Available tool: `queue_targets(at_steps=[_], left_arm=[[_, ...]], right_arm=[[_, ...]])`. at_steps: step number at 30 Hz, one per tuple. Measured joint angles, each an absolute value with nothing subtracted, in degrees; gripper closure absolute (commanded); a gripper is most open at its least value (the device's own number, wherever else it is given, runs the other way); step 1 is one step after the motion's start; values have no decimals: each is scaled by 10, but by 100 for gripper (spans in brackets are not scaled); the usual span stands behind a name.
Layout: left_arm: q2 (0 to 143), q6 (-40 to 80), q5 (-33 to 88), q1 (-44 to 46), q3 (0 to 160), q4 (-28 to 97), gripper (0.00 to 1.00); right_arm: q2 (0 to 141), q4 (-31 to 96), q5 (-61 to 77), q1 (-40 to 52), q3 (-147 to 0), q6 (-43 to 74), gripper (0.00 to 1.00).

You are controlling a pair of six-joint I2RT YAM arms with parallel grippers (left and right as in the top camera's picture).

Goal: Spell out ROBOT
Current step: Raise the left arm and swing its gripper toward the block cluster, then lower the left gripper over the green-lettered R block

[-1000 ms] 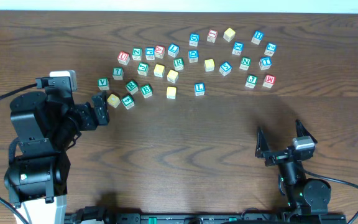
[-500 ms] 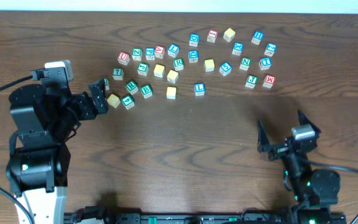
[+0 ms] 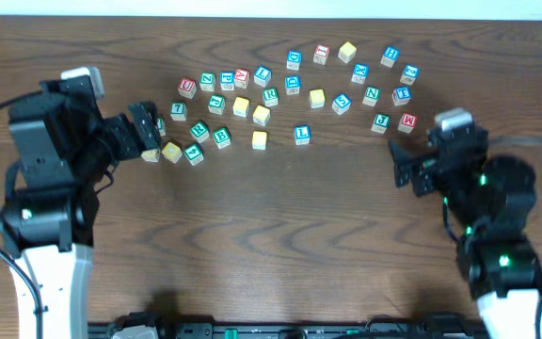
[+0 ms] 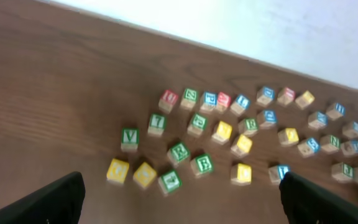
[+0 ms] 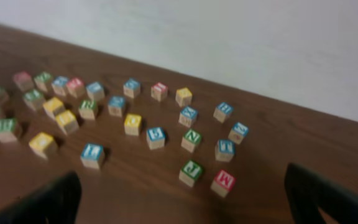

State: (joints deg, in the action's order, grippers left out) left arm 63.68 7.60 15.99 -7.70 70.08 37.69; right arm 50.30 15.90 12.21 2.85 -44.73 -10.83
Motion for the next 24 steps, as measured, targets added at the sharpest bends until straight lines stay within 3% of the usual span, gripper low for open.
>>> queue_targets(at_steps=[16,24], left_arm=[[871,94,32,0,1052,665,1],[930,107,15,21,1078,692,1]], right_arm=[[793,465,142,29,-834,-120,1],[857,496,144,29,-878,-121,1]])
